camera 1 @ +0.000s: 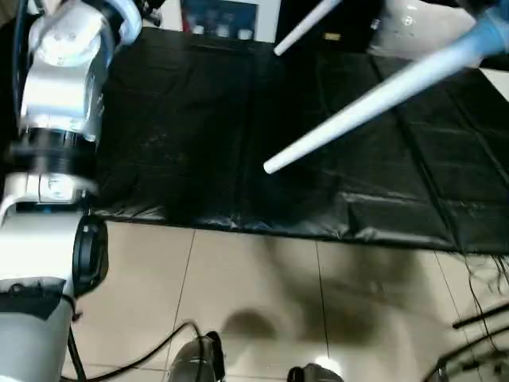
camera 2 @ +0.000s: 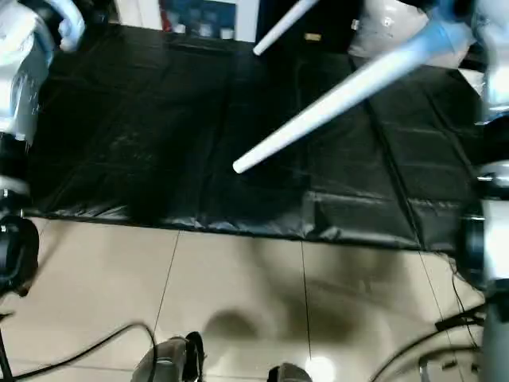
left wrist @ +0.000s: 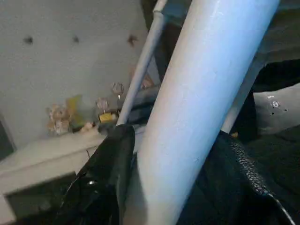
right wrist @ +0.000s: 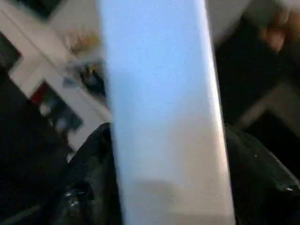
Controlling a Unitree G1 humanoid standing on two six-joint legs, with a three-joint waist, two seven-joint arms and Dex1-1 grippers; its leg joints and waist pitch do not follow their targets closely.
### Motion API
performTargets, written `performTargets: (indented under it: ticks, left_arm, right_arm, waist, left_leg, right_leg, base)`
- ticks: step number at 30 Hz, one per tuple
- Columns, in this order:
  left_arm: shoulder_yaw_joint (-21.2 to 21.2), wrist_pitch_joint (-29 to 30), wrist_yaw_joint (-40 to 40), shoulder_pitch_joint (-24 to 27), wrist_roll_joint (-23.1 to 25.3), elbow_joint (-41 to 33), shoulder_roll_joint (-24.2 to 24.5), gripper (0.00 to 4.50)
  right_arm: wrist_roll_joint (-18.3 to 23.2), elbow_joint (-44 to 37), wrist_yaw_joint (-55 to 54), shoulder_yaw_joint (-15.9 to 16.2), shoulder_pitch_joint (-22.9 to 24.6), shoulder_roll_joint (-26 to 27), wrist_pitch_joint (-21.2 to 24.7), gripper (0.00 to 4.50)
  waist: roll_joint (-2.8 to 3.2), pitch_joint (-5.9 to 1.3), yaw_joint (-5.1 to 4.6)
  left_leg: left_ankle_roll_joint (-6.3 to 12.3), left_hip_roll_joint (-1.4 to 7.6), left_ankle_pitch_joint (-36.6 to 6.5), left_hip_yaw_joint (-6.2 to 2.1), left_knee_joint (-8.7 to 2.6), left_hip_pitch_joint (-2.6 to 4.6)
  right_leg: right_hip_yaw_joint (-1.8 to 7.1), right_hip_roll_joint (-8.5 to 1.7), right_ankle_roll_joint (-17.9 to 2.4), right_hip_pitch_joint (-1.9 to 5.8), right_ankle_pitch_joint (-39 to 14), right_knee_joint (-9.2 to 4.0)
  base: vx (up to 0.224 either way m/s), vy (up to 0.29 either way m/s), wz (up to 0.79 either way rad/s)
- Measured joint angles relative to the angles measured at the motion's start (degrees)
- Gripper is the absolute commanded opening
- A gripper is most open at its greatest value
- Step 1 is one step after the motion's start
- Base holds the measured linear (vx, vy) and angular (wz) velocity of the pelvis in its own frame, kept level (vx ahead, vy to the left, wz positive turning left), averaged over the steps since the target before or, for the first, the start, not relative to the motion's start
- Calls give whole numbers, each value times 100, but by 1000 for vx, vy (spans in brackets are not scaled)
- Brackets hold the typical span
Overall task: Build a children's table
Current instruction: Flip table
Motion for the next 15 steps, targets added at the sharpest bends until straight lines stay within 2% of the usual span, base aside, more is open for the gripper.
performTargets:
  ticks: [2, 5, 10, 13, 15]
  left_arm:
    - [54, 229, 48, 198, -42, -276, -50, 209]
    - [42, 409, 34, 404, -138, -375, -176, 204]
    - [28, 533, 41, 595, -162, -432, -170, 194]
    - [9, 519, 38, 782, -138, -622, -172, 187]
    - [-8, 494, -21, 957, -137, -850, -166, 182]
  right_arm:
    - [252, -25, 42, -247, -128, 114, -280, 381]
    - [586, -161, 176, -483, -137, 200, -345, 402]
    - [982, -355, 505, -710, -140, 138, -456, 439]
    - [1353, -769, 951, -811, 170, 199, -213, 450]
    - [1569, -1210, 870, -937, 721, 395, 158, 450]
  waist:
    - [2, 1, -6]
    - [-2, 9, 0]
    - [-6, 12, -4]
    - [-17, 15, -4]
    - [-26, 11, -2]
  left_leg:
    - [1, -26, 0, 0, -5, -7]
    - [2, -33, -1, 2, -5, -38]
    - [2, -35, -1, 10, -6, -41]
    - [3, -34, -1, 6, -11, -41]
    - [3, -34, -1, 5, -17, -40]
  right_leg:
    - [2, -28, -1, -19, 1, 3]
    - [4, -28, -21, -38, 13, -7]
    - [4, -31, -76, -36, 46, -35]
    - [0, -33, -76, -34, 47, -61]
    - [-4, -32, -89, -30, 56, -85]
  base:
    - [0, 0, 0]
    - [0, 0, 0]
    - [0, 0, 0]
    - [0, 0, 0]
    - [0, 0, 0]
